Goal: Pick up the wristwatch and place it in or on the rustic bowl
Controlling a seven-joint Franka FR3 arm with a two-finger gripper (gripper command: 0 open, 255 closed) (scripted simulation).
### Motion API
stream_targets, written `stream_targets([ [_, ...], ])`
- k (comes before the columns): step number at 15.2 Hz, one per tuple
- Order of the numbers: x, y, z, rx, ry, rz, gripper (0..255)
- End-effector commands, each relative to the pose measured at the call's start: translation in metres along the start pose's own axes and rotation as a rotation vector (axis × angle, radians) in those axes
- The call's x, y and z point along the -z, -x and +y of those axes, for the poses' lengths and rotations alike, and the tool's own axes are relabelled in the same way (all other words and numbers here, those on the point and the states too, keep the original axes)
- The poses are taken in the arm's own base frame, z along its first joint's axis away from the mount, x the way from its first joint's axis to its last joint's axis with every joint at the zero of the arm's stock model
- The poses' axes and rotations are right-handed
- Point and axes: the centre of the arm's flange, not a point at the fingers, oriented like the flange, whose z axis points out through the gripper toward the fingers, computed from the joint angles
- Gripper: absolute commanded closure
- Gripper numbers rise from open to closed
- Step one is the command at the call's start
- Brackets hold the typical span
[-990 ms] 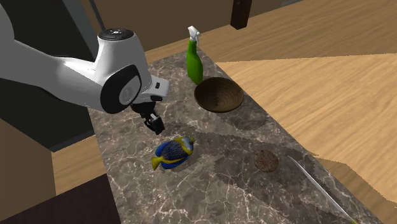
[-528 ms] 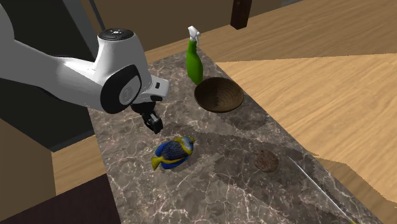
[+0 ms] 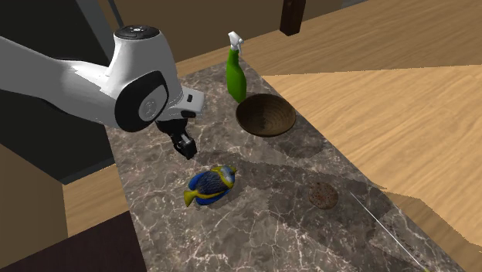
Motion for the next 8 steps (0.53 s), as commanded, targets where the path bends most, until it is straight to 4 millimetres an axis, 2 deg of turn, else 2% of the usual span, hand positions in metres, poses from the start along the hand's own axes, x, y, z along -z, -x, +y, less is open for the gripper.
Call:
stream_targets([
  [1, 0.010, 0.000, 0.001, 0.000, 0.000, 0.000, 255],
  [8, 0.047, 0.000, 0.001, 0.000, 0.000, 0.000, 255],
])
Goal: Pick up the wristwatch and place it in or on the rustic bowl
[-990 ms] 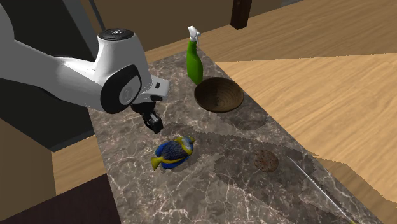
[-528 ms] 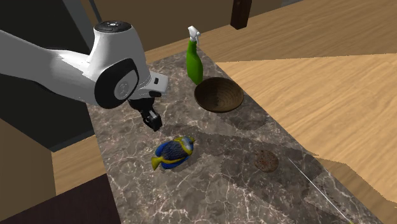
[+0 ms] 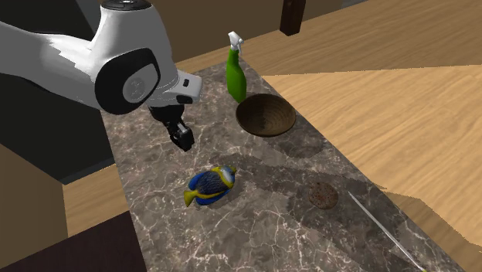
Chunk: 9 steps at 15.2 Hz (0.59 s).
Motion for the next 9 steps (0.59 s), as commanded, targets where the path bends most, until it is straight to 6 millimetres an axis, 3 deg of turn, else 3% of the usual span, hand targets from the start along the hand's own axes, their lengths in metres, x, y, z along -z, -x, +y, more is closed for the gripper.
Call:
stream_targets([
  [1, 0.011, 0.001, 0.001, 0.000, 0.000, -0.001, 255],
  [9, 0.054, 0.001, 0.001, 0.000, 0.000, -0.001, 255],
])
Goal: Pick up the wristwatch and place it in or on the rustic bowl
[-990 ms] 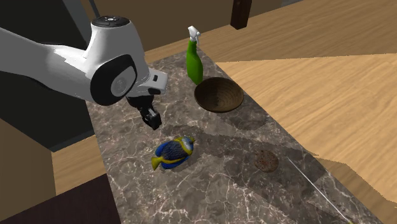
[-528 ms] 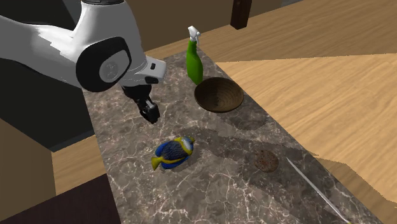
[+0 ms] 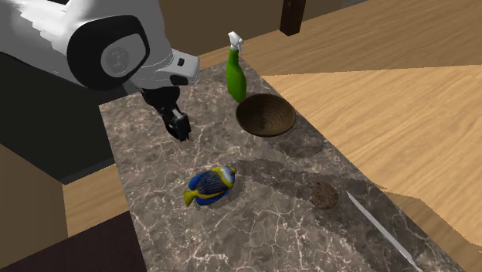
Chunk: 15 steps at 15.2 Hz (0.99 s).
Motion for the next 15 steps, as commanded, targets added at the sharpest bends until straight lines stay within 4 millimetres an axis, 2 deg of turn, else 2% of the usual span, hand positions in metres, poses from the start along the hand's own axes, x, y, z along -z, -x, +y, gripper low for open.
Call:
stream_targets([
  [1, 0.011, 0.000, 0.000, 0.000, 0.000, -0.001, 255],
  [8, 0.045, 0.000, 0.000, 0.000, 0.000, -0.001, 255],
  [15, 0.048, -0.088, 0.027, 0.000, 0.000, -0.001, 255],
])
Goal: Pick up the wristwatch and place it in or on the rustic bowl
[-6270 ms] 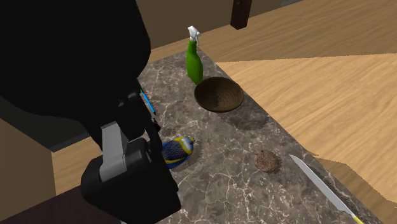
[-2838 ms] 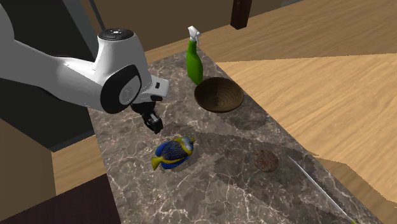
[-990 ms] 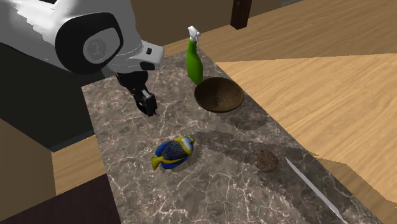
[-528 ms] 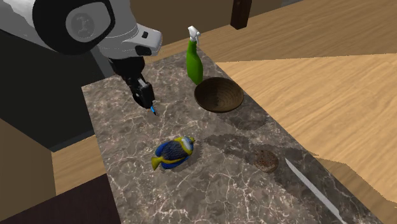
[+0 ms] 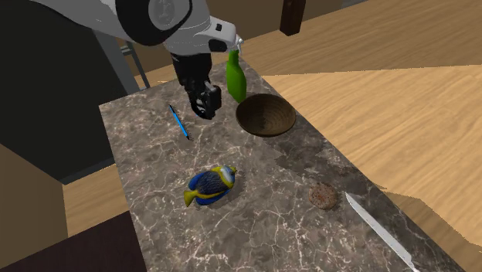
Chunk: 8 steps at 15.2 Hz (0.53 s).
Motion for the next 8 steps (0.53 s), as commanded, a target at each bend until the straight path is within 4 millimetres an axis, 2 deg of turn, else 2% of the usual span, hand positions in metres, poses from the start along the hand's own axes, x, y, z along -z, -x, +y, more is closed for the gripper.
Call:
stream_targets([
  [1, 0.001, -0.026, 0.007, 0.000, 0.001, 0.000, 255],
  [8, 0.004, -0.114, 0.035, 0.000, 0.001, 0.000, 255],
])
